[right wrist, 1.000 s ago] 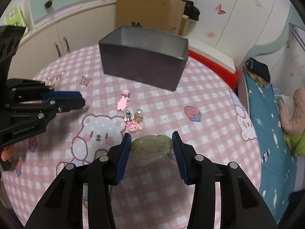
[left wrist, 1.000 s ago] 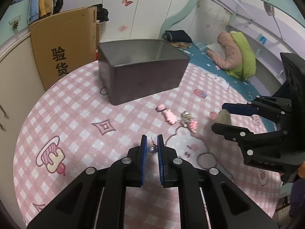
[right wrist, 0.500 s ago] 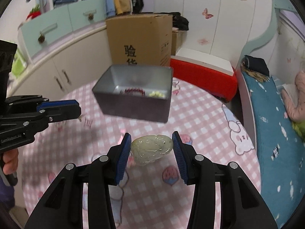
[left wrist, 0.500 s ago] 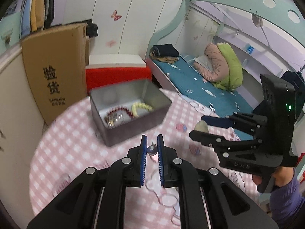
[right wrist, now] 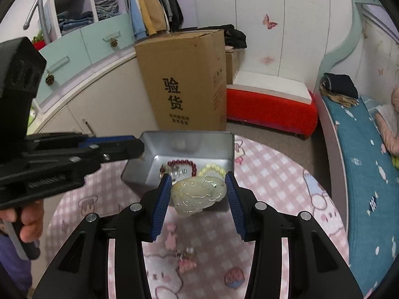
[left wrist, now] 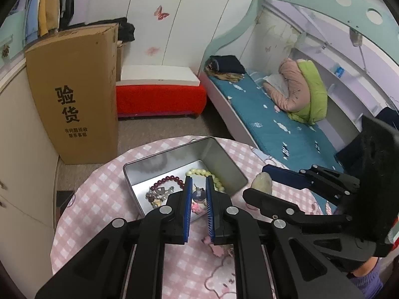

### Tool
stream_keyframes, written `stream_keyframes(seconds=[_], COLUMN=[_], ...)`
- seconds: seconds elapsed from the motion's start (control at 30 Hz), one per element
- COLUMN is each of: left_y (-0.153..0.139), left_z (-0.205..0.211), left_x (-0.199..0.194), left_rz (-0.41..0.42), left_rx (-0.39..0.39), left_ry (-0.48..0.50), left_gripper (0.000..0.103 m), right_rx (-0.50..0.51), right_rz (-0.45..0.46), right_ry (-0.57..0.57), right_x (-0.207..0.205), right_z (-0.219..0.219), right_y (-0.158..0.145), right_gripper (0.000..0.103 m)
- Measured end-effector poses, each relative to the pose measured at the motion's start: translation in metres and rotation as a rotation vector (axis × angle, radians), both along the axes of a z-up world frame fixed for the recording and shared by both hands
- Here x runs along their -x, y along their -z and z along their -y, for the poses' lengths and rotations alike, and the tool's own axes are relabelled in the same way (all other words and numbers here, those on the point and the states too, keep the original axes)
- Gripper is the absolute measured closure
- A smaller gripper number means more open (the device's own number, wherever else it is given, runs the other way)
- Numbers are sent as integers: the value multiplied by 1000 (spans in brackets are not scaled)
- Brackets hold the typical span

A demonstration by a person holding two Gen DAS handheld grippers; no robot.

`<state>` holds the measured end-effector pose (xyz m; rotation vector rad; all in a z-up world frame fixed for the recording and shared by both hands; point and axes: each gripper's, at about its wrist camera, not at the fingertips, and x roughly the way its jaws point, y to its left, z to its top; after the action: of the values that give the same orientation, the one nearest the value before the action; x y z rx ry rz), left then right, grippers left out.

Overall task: Organize jewelry
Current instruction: 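Carry the silver charm and jade pendant into the tin box and open both tools, then withdraw both tools from the tin box toward the pink charms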

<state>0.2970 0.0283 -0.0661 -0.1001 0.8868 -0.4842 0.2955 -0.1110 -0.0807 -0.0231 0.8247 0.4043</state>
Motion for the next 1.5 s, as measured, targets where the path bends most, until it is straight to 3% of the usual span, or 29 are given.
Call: stream_keyframes(seconds=[0.37,0.5,0.9,0.97,1.07,1.1,1.13,1.27,1.5], left_y=[41,40,39,34,26,21,17,7,19], left_z=[3,2,-4,-5,-13,-17,-20,-25,-24], left_x=[-30,-27,-26,-23,-20,-18,-15,-6,-5], left_rz=[-96,-70,-86,-75,-38,-23,-7,61,37], left_rx=[-59,-89,-74,-81,-92,-81,-67,-114,-132], left_ry=[-44,-53,-59,-73,-111,-127,-136,-150,-153], left_gripper=[94,94,93,90,72,55,49,49,49], right_rx=[29,26,29,23,25,27,27,33,45], right_rz=[-61,-71,-90,-89,-91,-94,-99,-111,-114], right_ry=[-11,-13,-17,-11,-4,-4,-6,-14,-15], right_x=[-38,-41,-40,-42,-45,-46,-47,-49,-49], right_z=[-24,-26,-29,-29,-29,-29,-30,-35,-39], right_y=[27,32,37,36,37,38,40,47,52], right_gripper=[59,59,59,59,59,59,59,59,58])
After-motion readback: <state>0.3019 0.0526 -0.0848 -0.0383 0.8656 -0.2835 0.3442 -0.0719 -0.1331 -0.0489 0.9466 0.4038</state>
